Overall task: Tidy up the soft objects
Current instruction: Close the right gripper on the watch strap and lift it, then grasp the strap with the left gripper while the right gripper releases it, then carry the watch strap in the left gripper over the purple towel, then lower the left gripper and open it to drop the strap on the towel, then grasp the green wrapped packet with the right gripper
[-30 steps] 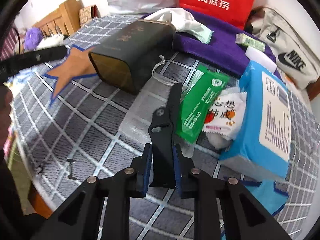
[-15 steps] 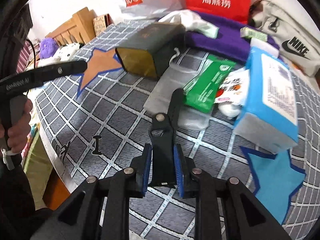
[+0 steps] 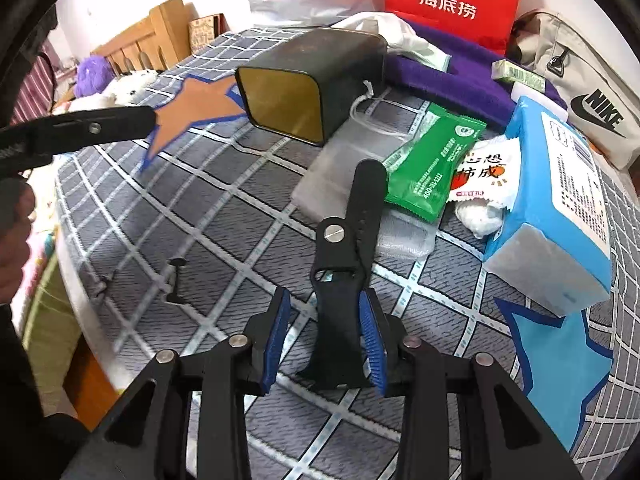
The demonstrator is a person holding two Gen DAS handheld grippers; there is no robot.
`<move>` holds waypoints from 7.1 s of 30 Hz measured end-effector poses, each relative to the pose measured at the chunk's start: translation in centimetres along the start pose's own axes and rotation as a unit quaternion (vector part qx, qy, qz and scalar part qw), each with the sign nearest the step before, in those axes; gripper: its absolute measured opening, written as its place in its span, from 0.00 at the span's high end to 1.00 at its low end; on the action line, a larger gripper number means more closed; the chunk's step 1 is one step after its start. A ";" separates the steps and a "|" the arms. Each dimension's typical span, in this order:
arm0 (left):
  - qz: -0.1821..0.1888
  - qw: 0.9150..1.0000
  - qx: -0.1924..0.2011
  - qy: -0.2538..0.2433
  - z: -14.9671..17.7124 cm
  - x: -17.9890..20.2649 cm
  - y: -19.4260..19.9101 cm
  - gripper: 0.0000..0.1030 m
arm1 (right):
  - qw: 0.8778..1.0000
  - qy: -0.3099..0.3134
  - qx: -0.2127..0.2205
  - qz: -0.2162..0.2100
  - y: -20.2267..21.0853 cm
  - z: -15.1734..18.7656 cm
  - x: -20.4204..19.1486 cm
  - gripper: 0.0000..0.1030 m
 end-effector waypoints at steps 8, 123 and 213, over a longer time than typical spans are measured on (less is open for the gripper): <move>0.001 1.000 -0.011 -0.016 0.4 1.2 -0.4 0.21 | 0.998 -0.016 0.037 -0.047 2.7 -0.3 0.1 0.79; -0.001 0.999 0.044 -0.009 -14.0 7.2 -0.9 0.82 | 0.978 -0.078 0.185 0.065 13.3 -10.5 12.6 0.75; -0.020 1.000 -0.006 0.012 -15.1 1.4 -6.5 0.44 | 0.996 -0.083 0.025 -0.032 2.2 -11.1 7.5 0.47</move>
Point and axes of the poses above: each gripper's, at about its wrist camera, not at the fingertips, and y roughly against the way its jaws point, x to its right, z to its underside, the point moved 3 cm from there along -y, roughly the way its jaws point, and after that the axes turned 14 degrees about -z, right-handed, at the moved point
